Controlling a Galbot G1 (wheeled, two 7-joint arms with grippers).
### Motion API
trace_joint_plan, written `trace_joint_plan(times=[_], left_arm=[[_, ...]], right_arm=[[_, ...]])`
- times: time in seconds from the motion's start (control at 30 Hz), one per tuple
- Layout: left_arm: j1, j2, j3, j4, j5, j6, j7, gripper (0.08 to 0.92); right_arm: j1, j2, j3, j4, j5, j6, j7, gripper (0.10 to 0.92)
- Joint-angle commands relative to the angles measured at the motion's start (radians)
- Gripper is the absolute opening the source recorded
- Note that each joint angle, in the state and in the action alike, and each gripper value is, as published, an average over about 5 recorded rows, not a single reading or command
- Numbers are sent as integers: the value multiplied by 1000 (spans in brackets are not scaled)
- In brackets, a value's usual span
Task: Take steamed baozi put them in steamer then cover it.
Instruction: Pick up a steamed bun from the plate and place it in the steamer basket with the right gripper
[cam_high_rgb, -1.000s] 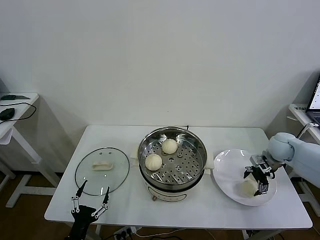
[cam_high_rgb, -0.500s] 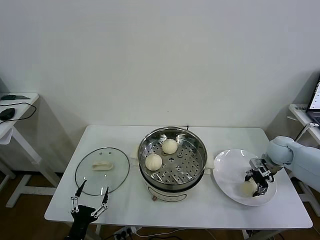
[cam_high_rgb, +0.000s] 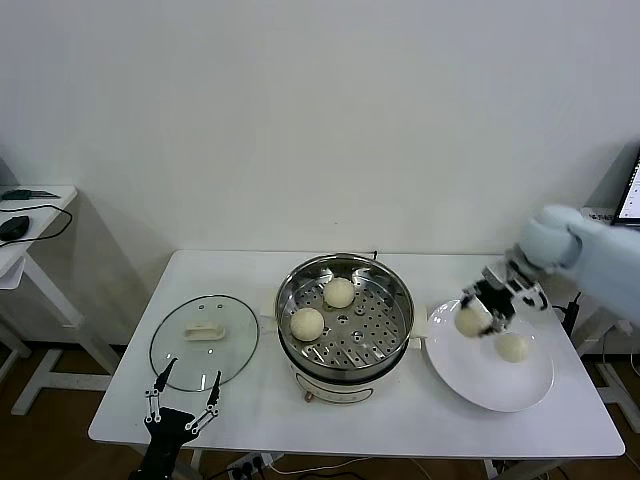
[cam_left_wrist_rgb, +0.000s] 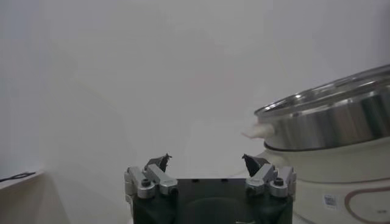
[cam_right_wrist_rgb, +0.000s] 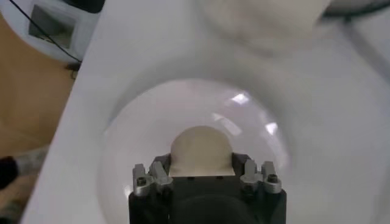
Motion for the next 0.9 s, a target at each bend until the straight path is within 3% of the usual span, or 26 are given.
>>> trace_joint_plan(times=[0.03, 0.43, 0.9], left_arm=[[3, -1, 2, -3, 0, -1, 1, 823], [11, -3, -7, -10, 0, -5, 1, 823], [5, -6, -12, -3, -1, -9, 0, 823]], right_arm=[[403, 228, -155, 142, 78, 226, -35, 660], [309, 356, -150, 347, -114, 368, 20, 653], [112, 393, -122, 307, -296, 491, 67, 665]])
